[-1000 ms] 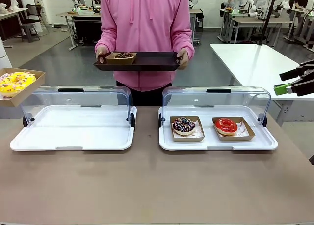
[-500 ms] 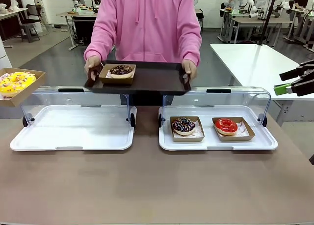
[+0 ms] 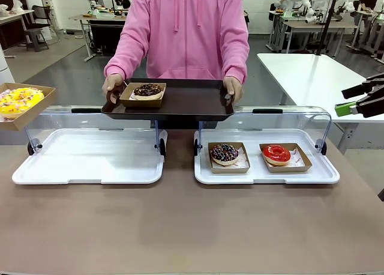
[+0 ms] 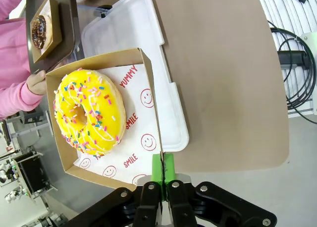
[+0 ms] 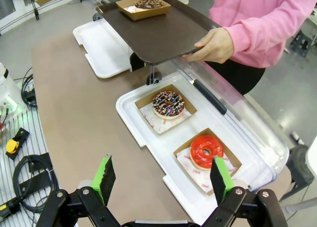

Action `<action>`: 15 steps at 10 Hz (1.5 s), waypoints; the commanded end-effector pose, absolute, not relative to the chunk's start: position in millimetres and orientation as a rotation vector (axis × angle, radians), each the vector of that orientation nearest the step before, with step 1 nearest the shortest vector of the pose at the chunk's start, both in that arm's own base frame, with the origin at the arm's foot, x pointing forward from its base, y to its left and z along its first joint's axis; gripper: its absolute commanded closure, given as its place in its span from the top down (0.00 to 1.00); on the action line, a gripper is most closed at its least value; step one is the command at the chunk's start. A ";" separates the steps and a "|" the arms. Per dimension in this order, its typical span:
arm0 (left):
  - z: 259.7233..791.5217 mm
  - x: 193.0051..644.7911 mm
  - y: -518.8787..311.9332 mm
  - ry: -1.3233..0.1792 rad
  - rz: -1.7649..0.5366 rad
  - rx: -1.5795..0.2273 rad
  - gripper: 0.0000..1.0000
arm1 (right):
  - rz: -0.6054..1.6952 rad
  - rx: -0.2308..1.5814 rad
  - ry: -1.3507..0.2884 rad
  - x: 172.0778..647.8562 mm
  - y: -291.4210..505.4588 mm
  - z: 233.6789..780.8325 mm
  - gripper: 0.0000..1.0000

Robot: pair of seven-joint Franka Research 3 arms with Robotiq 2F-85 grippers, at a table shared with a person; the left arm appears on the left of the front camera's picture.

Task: Provide the desired donut to the person.
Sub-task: Place the picked Paper togo box onto the Handle tray extended by the person.

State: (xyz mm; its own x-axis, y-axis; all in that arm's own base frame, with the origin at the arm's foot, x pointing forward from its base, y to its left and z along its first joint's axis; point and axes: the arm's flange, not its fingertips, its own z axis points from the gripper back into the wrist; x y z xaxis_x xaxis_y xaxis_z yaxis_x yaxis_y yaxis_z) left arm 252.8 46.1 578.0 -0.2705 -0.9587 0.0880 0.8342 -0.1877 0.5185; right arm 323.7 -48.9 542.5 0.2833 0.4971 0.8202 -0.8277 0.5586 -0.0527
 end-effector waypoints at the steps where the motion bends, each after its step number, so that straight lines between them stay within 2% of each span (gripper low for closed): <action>1: 578.6 250.5 44.4 -0.545 -1.748 0.304 0.00 | 0.928 0.437 -0.916 325.9 -49.0 541.2 1.00; 8: 578.0 252.7 46.0 -0.561 -1.769 0.301 0.01 | 0.928 0.437 -0.916 325.9 -49.0 541.2 1.00; 11: 672.7 322.1 -28.3 -0.575 -1.653 0.212 0.01 | 0.928 0.437 -0.916 325.9 -49.0 541.2 1.00; 13: 720.9 375.5 -93.5 -0.350 -1.796 0.259 0.01 | 0.928 0.437 -0.916 325.9 -49.0 541.2 1.00; 15: 737.4 443.0 -155.7 -0.257 -1.705 0.157 0.01 | 0.928 0.437 -0.916 325.9 -49.0 541.2 1.00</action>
State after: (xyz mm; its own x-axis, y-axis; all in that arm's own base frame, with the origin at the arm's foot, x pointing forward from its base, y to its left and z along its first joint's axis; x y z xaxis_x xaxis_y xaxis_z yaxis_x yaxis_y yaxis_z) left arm 410.4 -149.5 706.8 -0.2197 -0.9745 0.0462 0.9201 -0.1913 0.3419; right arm 323.7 -48.7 542.7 0.2829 0.4979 0.8198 -0.8278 0.5584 -0.0535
